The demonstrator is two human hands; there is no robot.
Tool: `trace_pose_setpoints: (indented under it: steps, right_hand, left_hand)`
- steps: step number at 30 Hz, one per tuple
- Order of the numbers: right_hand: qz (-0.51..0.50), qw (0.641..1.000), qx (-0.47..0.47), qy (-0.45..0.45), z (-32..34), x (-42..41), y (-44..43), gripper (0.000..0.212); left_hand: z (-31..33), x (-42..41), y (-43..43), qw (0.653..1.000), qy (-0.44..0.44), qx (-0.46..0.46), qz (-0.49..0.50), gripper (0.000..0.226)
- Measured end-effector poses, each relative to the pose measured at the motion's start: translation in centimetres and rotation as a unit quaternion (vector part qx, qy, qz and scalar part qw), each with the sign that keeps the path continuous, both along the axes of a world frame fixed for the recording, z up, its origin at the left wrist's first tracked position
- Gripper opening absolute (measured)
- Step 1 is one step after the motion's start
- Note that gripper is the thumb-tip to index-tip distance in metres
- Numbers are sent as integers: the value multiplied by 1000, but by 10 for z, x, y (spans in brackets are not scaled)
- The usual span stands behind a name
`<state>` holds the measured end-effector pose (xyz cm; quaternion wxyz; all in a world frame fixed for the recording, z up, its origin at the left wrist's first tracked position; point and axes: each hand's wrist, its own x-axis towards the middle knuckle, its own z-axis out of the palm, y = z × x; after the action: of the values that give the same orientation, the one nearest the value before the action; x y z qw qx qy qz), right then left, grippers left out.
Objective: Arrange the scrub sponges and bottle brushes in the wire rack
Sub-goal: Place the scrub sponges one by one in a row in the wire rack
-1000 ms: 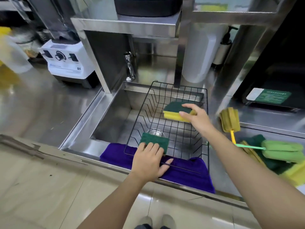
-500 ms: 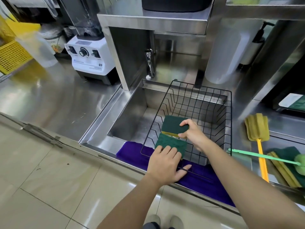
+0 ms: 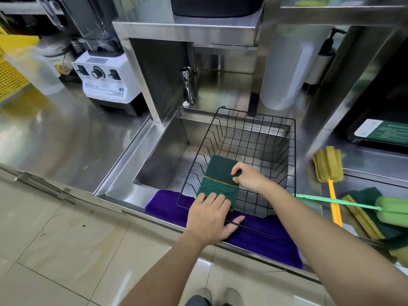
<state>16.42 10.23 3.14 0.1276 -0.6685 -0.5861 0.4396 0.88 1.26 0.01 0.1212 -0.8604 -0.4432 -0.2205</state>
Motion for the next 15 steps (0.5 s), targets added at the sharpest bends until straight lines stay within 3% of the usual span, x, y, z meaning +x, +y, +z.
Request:
trace_pose_setpoints:
  steps: [3, 7, 10, 15]
  right_hand:
    - [29, 997, 13, -72, 7, -3, -3, 24]
    - [5, 993, 79, -84, 25, 10, -13, 48]
    - [-34, 985, 144, -90, 38, 37, -21, 44]
    - [-155, 950, 225, -153, 52, 97, -32, 33]
  left_hand:
    - [2, 0, 0, 1000, 17, -9, -11, 44]
    - [7, 15, -5, 996, 63, -1, -69, 45]
    - [6, 55, -17, 988, 85, 6, -130, 45]
    - [3, 94, -28, 989, 78, -6, -122, 46]
